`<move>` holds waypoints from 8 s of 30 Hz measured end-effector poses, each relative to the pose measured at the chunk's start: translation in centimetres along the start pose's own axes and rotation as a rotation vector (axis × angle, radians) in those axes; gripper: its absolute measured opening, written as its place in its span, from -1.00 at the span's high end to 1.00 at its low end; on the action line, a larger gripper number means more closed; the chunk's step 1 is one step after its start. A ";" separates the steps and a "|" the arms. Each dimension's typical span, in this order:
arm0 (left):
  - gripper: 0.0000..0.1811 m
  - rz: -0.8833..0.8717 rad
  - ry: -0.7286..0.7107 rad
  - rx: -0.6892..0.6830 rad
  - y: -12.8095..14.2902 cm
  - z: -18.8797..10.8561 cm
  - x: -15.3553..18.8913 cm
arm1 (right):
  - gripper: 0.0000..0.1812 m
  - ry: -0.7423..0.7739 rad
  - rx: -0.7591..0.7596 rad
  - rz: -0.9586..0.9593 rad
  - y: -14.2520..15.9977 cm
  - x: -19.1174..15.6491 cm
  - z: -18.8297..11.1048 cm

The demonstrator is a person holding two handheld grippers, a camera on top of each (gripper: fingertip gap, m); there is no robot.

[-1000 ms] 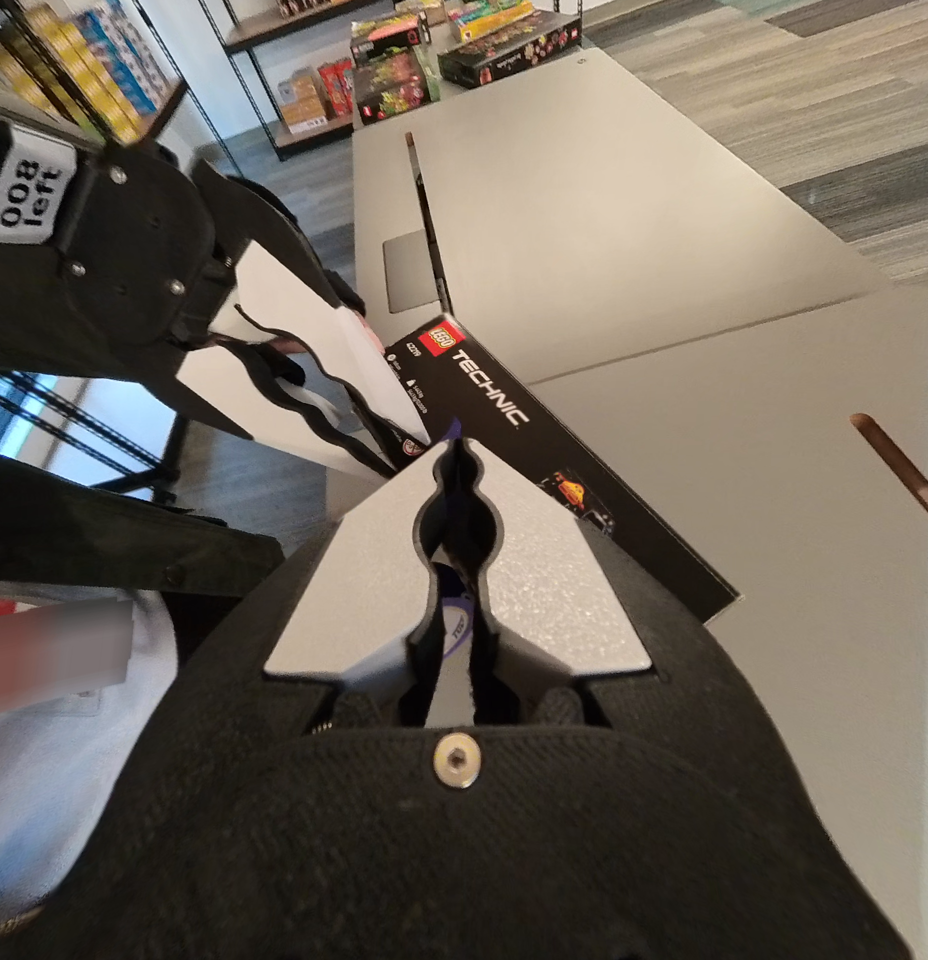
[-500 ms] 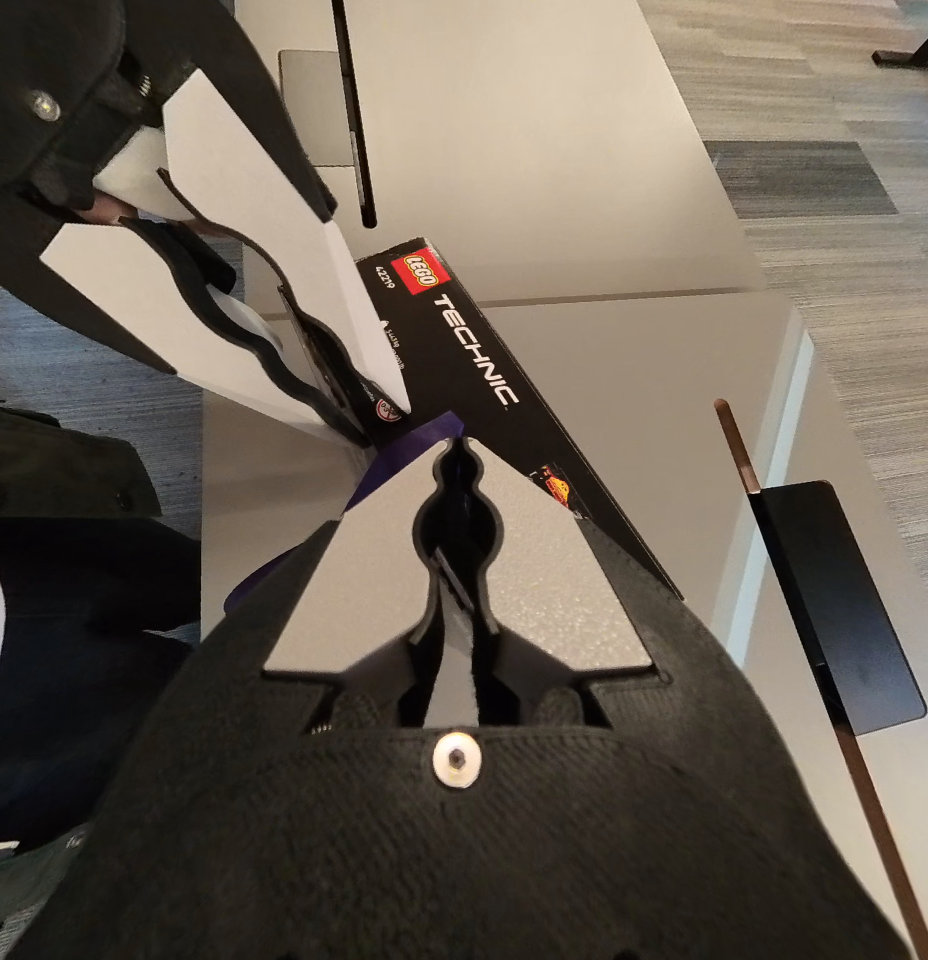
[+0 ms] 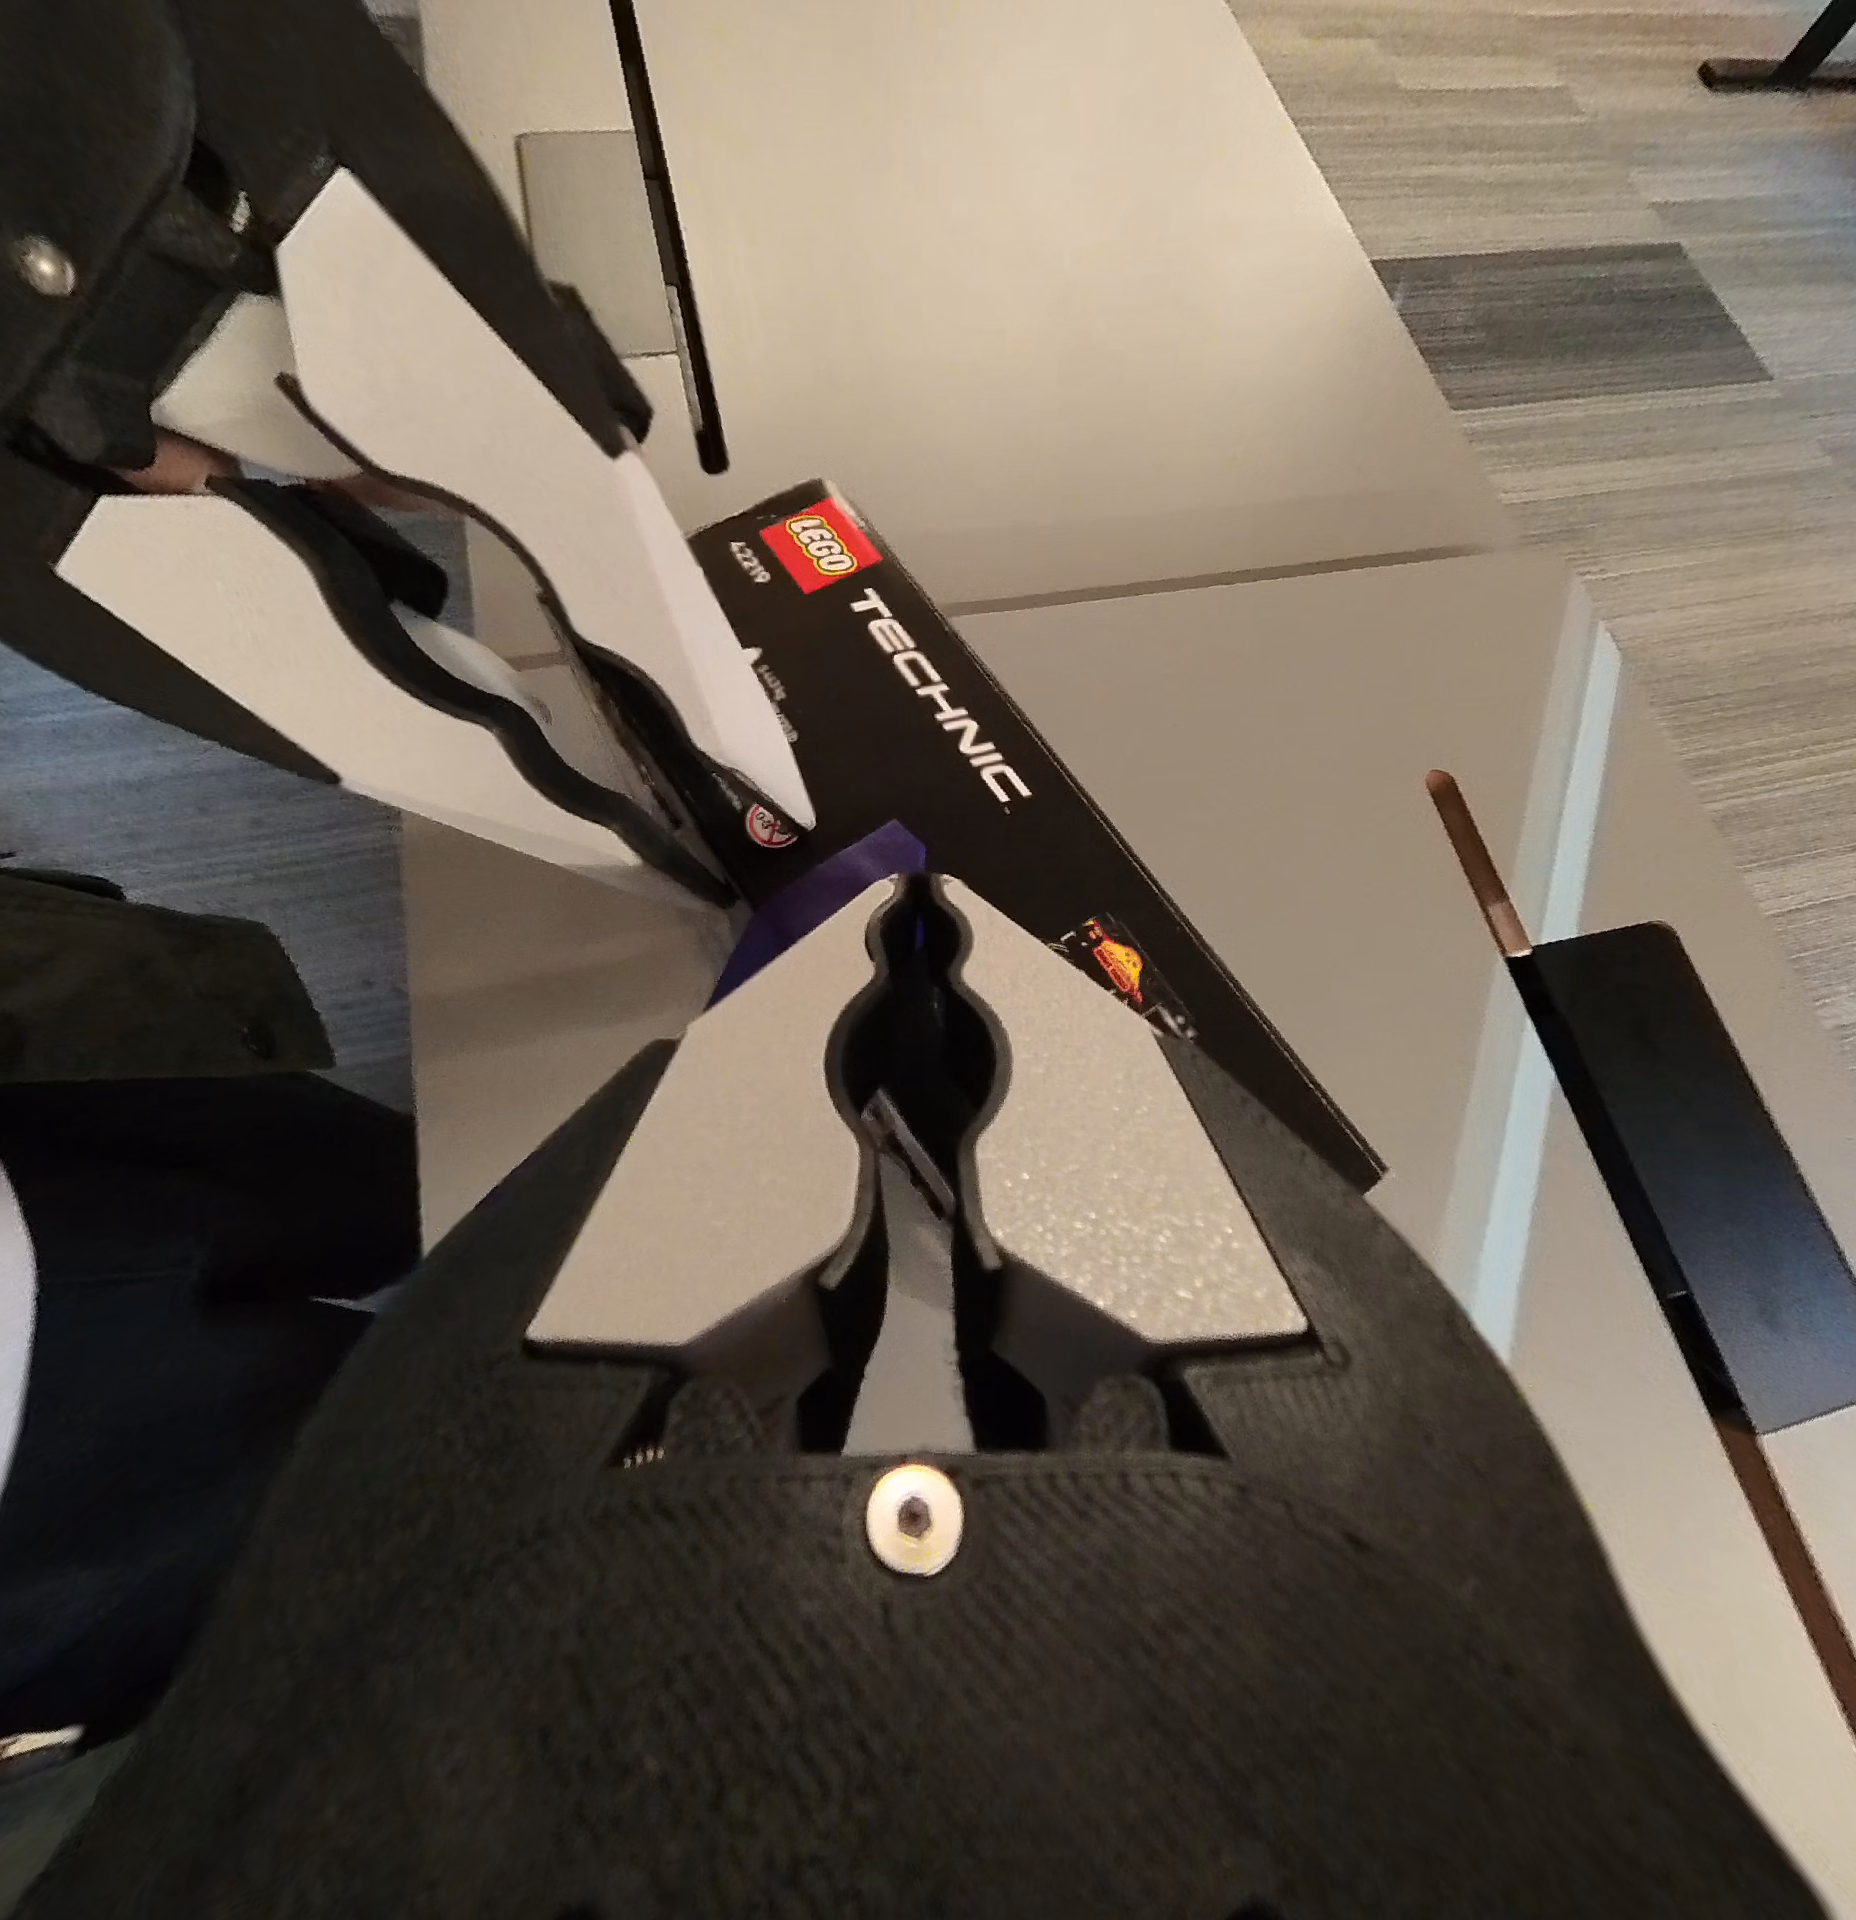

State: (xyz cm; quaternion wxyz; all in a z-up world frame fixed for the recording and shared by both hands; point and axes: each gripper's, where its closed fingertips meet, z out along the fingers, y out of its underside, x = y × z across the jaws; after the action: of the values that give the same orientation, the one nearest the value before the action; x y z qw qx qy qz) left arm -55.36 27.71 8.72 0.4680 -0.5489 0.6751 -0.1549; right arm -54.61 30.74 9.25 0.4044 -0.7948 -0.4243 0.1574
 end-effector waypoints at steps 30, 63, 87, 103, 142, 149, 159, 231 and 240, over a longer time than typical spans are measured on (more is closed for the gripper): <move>0.83 0.012 0.006 0.009 -0.2 0.0 0.1 | 0.54 0.038 0.003 0.079 0.2 2.0 -0.2; 0.83 0.016 0.003 0.015 -0.4 0.2 -0.1 | 1.00 -0.239 0.046 0.889 0.2 1.2 0.0; 0.83 0.022 0.008 0.015 -0.4 0.2 0.0 | 1.00 -0.360 0.046 1.149 -1.1 -0.8 1.3; 0.83 0.022 0.009 0.026 -0.3 0.1 0.0 | 1.00 -0.449 -0.042 1.159 -0.1 -3.1 -0.2; 0.41 -0.337 0.053 0.030 1.6 -1.1 -1.6 | 1.00 -0.353 -0.003 1.097 -1.3 -1.1 1.6; 0.48 -0.339 0.055 0.050 1.4 -1.2 -1.5 | 1.00 -0.274 0.081 1.076 -2.0 0.7 0.8; 0.48 -0.347 0.046 0.069 1.4 -1.2 -1.4 | 1.00 -0.290 0.192 1.128 -1.9 1.9 -0.5; 0.51 -2.039 0.576 0.249 -20.3 24.3 23.3 | 0.76 0.020 0.164 0.705 34.3 -2.6 -26.9; 0.85 -2.047 0.472 0.057 -18.0 24.6 25.3 | 0.59 -0.106 -0.189 0.419 35.5 -6.1 -23.0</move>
State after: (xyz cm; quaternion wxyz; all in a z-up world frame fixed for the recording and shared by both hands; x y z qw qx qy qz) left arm -23.83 6.52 -2.61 -0.0173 -0.8022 -0.0411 -0.5955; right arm -25.15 3.01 -4.48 0.2639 -0.8904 -0.2837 0.2390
